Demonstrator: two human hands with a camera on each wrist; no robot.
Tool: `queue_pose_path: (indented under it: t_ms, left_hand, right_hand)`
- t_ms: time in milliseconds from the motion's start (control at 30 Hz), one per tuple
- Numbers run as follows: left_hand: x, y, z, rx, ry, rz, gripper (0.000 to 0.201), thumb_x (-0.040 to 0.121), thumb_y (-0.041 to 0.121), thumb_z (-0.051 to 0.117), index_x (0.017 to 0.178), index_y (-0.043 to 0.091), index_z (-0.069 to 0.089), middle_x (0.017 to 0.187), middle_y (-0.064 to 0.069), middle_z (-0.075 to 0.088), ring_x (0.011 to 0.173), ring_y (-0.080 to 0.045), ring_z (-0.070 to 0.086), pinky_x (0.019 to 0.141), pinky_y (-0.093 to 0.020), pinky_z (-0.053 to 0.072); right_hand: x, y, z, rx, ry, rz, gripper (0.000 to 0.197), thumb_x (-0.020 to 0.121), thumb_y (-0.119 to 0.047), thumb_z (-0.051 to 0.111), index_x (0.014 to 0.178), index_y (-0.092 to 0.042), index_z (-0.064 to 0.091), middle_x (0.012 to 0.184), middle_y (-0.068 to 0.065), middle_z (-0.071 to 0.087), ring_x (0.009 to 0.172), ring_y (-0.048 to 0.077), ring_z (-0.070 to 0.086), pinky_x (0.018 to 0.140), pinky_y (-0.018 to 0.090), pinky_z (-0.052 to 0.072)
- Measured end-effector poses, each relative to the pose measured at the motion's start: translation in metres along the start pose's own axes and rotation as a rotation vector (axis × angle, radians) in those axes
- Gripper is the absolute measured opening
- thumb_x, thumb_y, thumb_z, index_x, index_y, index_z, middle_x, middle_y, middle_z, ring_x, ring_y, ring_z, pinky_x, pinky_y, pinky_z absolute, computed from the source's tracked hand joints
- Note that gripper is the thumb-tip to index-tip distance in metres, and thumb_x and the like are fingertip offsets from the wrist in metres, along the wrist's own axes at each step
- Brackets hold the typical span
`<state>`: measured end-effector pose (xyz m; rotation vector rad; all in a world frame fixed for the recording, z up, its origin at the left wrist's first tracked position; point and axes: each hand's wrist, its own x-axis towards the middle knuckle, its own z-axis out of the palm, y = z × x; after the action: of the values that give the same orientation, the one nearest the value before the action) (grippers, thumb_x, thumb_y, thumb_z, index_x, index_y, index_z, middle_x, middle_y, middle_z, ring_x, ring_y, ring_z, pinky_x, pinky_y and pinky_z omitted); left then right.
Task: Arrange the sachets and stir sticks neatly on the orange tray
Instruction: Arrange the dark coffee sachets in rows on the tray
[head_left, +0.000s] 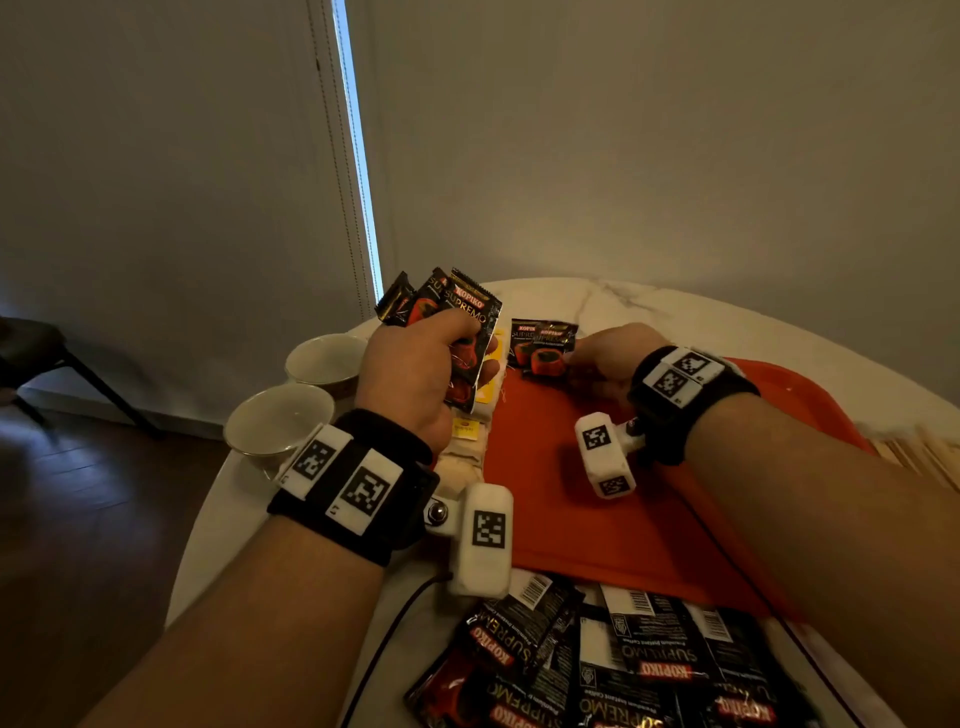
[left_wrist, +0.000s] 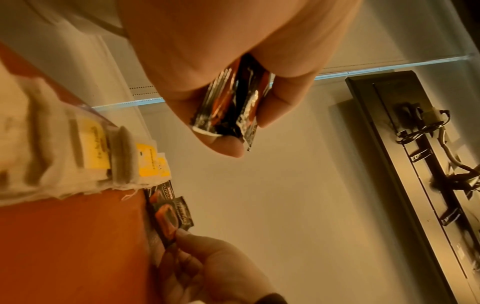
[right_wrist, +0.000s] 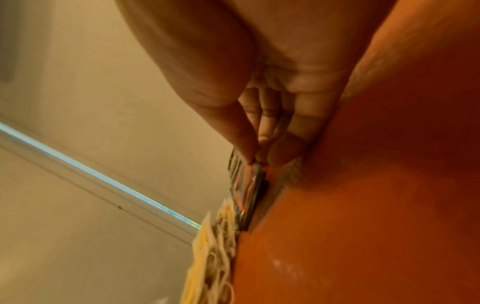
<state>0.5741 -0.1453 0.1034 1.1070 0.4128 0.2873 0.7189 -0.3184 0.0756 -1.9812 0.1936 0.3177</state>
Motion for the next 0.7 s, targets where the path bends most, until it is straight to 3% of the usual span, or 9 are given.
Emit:
queue_pose_path:
  t_ms: [100,200,300,367,467,600,700]
  left_hand:
    - [0.001,-0.001,-0.001,0.011,-0.001,0.002,0.016,0.093,0.012,0.069,0.108,0.005,0.070,0.092,-0.014,0.079,0.073,-0.021,0.074,0.069,-0.034,0.059]
    - [0.002,-0.002,-0.001,0.029,-0.005,0.008,0.014,0.094,0.011,0.068,0.107,0.006,0.070,0.089,-0.012,0.079,0.070,-0.019,0.074,0.068,-0.034,0.060]
    - [0.003,-0.002,-0.001,0.037,0.000,0.006,0.018,0.093,0.011,0.069,0.110,0.006,0.069,0.090,-0.012,0.079,0.072,-0.020,0.075,0.070,-0.035,0.060]
    - [0.003,-0.002,-0.001,0.042,-0.003,0.003,0.018,0.093,0.011,0.069,0.111,0.006,0.069,0.089,-0.012,0.079,0.072,-0.020,0.074,0.070,-0.035,0.060]
    - [0.002,-0.002,-0.002,0.046,-0.004,0.001,0.018,0.093,0.011,0.069,0.110,0.007,0.068,0.089,-0.011,0.080,0.072,-0.019,0.075,0.071,-0.035,0.060]
    - [0.001,-0.001,-0.002,0.045,-0.004,0.004,0.020,0.093,0.010,0.069,0.112,0.006,0.068,0.090,-0.012,0.079,0.072,-0.020,0.075,0.068,-0.034,0.061]
    - [0.000,-0.002,-0.001,0.046,-0.013,-0.003,0.020,0.092,0.010,0.069,0.112,0.006,0.069,0.091,-0.013,0.079,0.072,-0.020,0.075,0.066,-0.033,0.060]
  right_hand:
    - [0.004,-0.006,0.008,-0.051,-0.065,-0.009,0.033,0.083,-0.010,0.082,0.112,-0.002,0.071,0.097,0.013,0.075,0.092,0.027,0.075,0.088,0.043,0.062]
    - [-0.001,-0.014,0.012,-0.158,-0.028,-0.010,0.022,0.081,-0.016,0.084,0.092,-0.002,0.071,0.094,0.014,0.077,0.096,0.029,0.075,0.094,0.045,0.059]
    - [-0.005,-0.018,0.015,-0.237,-0.018,-0.026,0.020,0.085,-0.023,0.082,0.085,-0.006,0.071,0.092,0.010,0.077,0.094,0.024,0.075,0.095,0.041,0.058]
    - [-0.004,-0.019,0.015,-0.285,-0.017,-0.027,0.021,0.087,-0.026,0.080,0.084,-0.008,0.071,0.093,0.008,0.077,0.087,0.021,0.073,0.087,0.034,0.058]
    - [-0.002,-0.016,0.015,-0.226,-0.001,-0.024,0.020,0.088,-0.024,0.080,0.088,-0.005,0.073,0.089,0.008,0.077,0.082,0.021,0.072,0.079,0.032,0.058]
    - [0.002,-0.012,0.016,-0.127,0.000,0.005,0.016,0.091,-0.015,0.074,0.081,-0.003,0.072,0.085,0.013,0.075,0.082,0.025,0.070,0.095,0.042,0.059]
    - [0.004,-0.012,0.015,-0.148,-0.034,0.016,0.018,0.093,-0.011,0.069,0.077,-0.002,0.070,0.083,0.015,0.075,0.085,0.028,0.070,0.096,0.044,0.058]
